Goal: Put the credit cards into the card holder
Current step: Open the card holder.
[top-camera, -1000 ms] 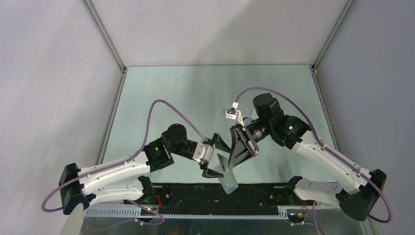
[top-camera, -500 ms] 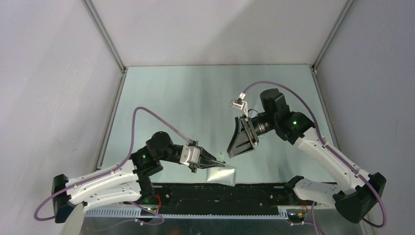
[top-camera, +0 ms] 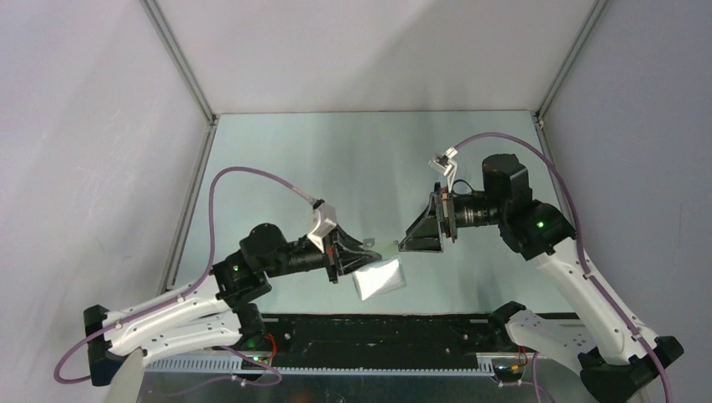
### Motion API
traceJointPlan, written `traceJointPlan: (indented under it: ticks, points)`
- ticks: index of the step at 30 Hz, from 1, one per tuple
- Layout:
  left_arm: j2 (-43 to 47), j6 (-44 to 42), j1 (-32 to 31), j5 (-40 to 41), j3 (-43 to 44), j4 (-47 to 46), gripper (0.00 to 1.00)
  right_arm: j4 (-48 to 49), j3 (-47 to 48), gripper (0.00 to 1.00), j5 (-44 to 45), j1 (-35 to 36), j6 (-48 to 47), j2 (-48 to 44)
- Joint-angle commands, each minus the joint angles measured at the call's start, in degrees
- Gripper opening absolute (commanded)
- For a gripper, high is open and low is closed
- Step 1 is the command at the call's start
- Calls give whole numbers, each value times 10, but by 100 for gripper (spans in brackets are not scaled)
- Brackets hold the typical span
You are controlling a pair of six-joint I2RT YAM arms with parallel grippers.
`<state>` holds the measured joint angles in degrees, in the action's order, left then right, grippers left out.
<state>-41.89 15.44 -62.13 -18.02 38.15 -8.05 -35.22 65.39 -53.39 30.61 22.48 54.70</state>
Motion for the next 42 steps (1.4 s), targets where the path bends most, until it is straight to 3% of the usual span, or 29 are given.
traceJointPlan:
  ticks: [1, 11, 13, 14, 16, 21, 23, 26, 32, 36, 37, 38, 40, 41, 42]
  points:
    - [-20, 85, -1, 18, 62, 9, 0, 21, 19, 99, -36, -1, -1, 15]
    - [-25, 130, 34, -32, 101, 33, 0, 60, 22, 96, -55, 26, -3, 83]
    - [-23, 147, 49, -41, 98, 34, 0, 83, 22, 83, -73, 26, 10, 95]
    - [-23, 154, 59, -48, 97, 35, 0, 94, 21, 68, -82, 27, 17, 99]
    - [-23, 165, 73, -52, 96, 40, 0, 99, 22, 57, -85, 26, 20, 110]
    - [-34, 166, 95, -66, 99, 48, 0, 91, 25, 62, -79, 11, 14, 126]
    - [-39, 164, 98, -68, 103, 48, 0, 112, 26, 60, -94, 4, 24, 133]
    - [-51, 158, 101, -73, 108, 48, 0, 147, 26, 50, -112, 6, 49, 145]
    - [-87, 163, 113, -106, 131, 49, 0, 187, 26, 47, -139, 14, 67, 167]
    - [-96, 171, 129, -111, 135, 48, 0, 192, 26, 11, -157, 16, 71, 176]
    - [-95, 174, 132, -110, 134, 48, 2, 191, 25, 1, -157, 15, 71, 176]
    - [-95, 176, 140, -107, 132, 48, 6, 190, 25, 0, -156, 15, 72, 176]
    - [-94, 193, 157, -100, 125, 48, 32, 187, 25, 0, -151, 11, 78, 175]
    - [-93, 207, 163, -98, 122, 49, 57, 186, 25, 0, -147, 5, 87, 176]
    - [-92, 218, 178, -95, 115, 49, 68, 185, 25, 0, -141, 1, 92, 176]
